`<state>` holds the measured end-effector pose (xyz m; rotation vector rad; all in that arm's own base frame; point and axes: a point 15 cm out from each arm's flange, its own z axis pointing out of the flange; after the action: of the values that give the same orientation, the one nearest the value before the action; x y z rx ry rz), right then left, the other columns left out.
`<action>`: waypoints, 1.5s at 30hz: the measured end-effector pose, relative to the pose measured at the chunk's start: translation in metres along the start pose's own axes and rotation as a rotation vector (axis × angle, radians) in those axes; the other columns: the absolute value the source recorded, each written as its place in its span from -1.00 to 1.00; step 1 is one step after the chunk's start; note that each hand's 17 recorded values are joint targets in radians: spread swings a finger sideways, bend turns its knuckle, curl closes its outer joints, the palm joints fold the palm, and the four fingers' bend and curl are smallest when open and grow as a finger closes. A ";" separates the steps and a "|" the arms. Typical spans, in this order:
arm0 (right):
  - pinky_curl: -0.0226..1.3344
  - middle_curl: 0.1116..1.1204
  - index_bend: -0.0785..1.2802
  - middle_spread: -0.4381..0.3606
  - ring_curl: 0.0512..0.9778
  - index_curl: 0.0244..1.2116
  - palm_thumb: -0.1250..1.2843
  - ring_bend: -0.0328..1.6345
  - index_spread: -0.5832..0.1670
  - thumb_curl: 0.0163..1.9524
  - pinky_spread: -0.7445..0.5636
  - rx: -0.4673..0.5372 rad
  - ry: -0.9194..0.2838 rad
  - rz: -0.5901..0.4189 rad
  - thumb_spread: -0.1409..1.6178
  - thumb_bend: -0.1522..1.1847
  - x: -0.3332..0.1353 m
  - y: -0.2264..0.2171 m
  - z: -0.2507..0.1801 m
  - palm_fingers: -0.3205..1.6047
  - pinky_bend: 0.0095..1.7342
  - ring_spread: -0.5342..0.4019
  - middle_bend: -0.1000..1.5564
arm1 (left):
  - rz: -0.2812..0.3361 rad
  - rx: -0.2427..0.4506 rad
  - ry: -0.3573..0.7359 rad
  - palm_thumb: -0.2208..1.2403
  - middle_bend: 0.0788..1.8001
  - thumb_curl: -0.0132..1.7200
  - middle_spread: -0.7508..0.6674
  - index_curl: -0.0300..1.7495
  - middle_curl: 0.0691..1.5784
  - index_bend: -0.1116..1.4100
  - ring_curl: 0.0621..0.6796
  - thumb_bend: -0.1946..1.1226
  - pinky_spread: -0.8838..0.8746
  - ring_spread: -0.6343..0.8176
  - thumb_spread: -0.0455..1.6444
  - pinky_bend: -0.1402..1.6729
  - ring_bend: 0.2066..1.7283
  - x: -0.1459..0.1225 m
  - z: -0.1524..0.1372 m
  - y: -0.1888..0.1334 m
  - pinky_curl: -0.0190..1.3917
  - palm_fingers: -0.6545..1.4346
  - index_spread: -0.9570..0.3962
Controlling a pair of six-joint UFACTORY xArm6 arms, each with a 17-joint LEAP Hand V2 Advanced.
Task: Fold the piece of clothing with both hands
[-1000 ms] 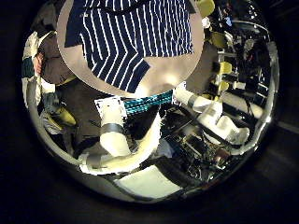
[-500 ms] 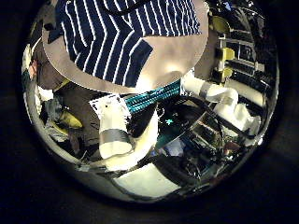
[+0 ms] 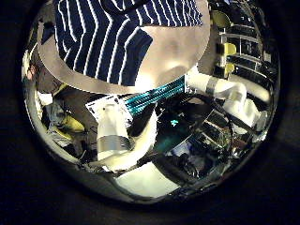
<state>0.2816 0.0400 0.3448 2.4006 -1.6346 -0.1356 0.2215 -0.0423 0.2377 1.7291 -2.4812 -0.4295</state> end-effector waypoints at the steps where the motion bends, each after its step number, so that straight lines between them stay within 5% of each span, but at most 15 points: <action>1: -0.57 -0.54 -0.66 0.29 -0.62 -0.61 -0.68 -0.28 -0.30 -0.77 0.68 0.000 0.000 0.000 0.45 -0.80 0.000 0.000 0.000 -0.57 -0.36 0.42 -0.61 | 0.000 0.003 -0.001 -0.42 -0.84 -0.65 0.21 -0.55 -0.55 -0.62 -0.54 -0.74 0.06 0.01 0.28 -0.31 -0.22 0.001 0.000 -0.001 -0.36 -0.15 0.33; 30: -0.56 -0.55 -0.67 0.27 -0.60 -0.61 -0.68 -0.28 -0.29 -0.77 0.68 0.000 0.000 0.000 0.45 -0.80 0.000 0.000 0.000 -0.57 -0.36 0.39 -0.63 | -0.003 -0.071 -0.033 -0.38 -0.78 -0.63 0.24 -0.56 -0.54 -0.61 -0.60 -0.74 0.20 0.15 0.20 -0.36 -0.27 0.019 0.057 -0.044 -0.43 -0.11 0.47; 37: -0.56 -0.55 -0.67 0.23 -0.59 -0.62 -0.69 -0.28 -0.29 -0.77 0.68 0.000 0.000 0.000 0.45 -0.80 0.000 0.000 0.000 -0.57 -0.36 0.38 -0.62 | -0.003 -0.078 -0.046 -0.16 -0.50 -0.60 -0.05 -0.52 -0.40 -0.62 -0.58 -0.70 -0.05 -0.23 0.21 -0.31 -0.21 0.022 0.067 -0.057 -0.44 0.16 0.35; 44: -0.56 -0.56 -0.65 0.26 -0.59 -0.61 -0.68 -0.27 -0.24 -0.77 0.67 0.000 0.000 0.000 0.45 -0.80 0.000 0.000 0.000 -0.53 -0.35 0.28 -0.63 | -0.026 -0.033 -0.078 0.15 -0.27 -0.56 -0.34 -0.45 -0.16 -0.60 -0.27 -0.66 -0.51 -0.66 0.26 -0.02 0.04 0.017 0.059 -0.074 -0.31 0.36 0.16; 45: -0.59 -0.38 -0.75 0.16 -0.65 -0.65 -0.68 -0.37 -0.22 -0.77 0.67 0.000 0.000 0.000 0.45 -0.80 0.000 0.000 0.000 -0.41 -0.43 0.23 -0.25 | -0.027 -0.031 -0.080 0.19 -0.25 -0.56 -0.37 -0.44 -0.13 -0.59 -0.22 -0.66 -0.55 -0.70 0.27 0.03 0.07 0.016 0.058 -0.074 -0.29 0.39 0.13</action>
<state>0.2816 0.0400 0.3448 2.4006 -1.6346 -0.1356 0.2691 -0.0709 0.1602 1.7698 -2.4929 -0.5466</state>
